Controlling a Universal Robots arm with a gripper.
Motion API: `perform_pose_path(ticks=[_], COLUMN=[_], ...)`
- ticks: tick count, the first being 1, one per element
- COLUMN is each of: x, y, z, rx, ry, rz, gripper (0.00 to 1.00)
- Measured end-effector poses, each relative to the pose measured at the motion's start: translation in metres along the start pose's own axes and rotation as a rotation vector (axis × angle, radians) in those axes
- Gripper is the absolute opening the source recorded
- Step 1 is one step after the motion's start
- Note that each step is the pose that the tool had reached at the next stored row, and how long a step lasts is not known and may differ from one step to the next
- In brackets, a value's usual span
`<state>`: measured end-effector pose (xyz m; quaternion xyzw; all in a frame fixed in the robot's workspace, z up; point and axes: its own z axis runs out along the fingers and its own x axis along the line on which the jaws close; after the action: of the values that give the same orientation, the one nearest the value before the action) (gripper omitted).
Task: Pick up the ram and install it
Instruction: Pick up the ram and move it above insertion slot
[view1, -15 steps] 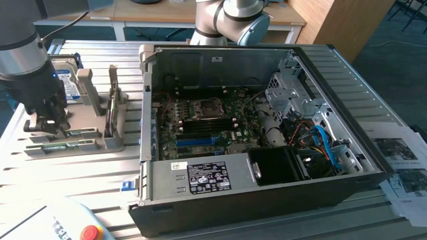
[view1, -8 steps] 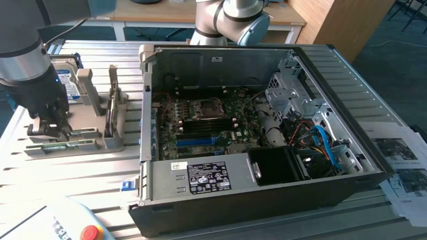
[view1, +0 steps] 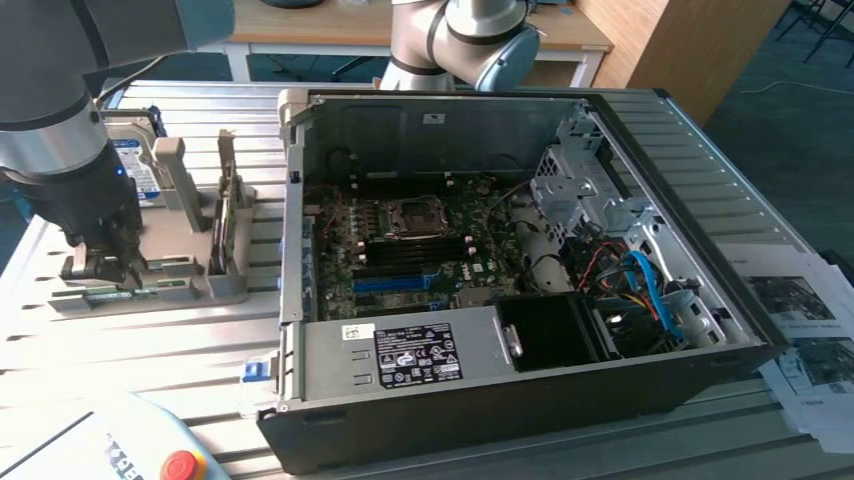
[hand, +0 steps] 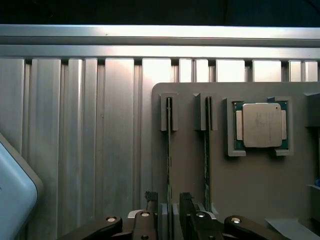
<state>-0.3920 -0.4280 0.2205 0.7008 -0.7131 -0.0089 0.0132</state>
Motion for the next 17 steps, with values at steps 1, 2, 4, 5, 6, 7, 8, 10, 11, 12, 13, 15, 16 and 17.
perform_pose_path(ticks=[1,2,4,5,6,7,8,10,11,12,13,15,16,17], x=[0.0,0.0,0.0,0.0,0.0,0.0,0.0,0.0,0.0,0.0,0.0,0.0,-0.0001,-0.0002], y=[0.0,0.0,0.0,0.0,0.0,-0.0001,-0.0001,-0.0002,-0.0001,-0.0002,-0.0002,-0.0002,-0.0002,-0.0003], z=[0.0,0.0,0.0003,0.0003,0.0005,0.0007,0.0007,0.0009,0.0009,0.0009,0.001,0.001,0.001,0.0012], rx=[-0.0001,0.0,0.0001,0.0,0.0001,0.0001,0.0001,0.0001,0.0001,0.0002,0.0002,0.0002,0.0002,0.0003], ry=[0.0001,0.0001,0.0,0.0001,0.0,0.0002,0.0003,0.0006,0.0007,0.0007,0.0006,0.0006,0.0006,0.0005], rz=[0.0,0.0,-0.001,-0.003,-0.005,-0.008,-0.012,-0.02,-0.022,-0.022,-0.022,-0.022,-0.022,-0.022], gripper=[0.31,0.31,0.31,0.31,0.31,0.31,0.31,0.31,0.31,0.31,0.31,0.31,0.31,0.31])
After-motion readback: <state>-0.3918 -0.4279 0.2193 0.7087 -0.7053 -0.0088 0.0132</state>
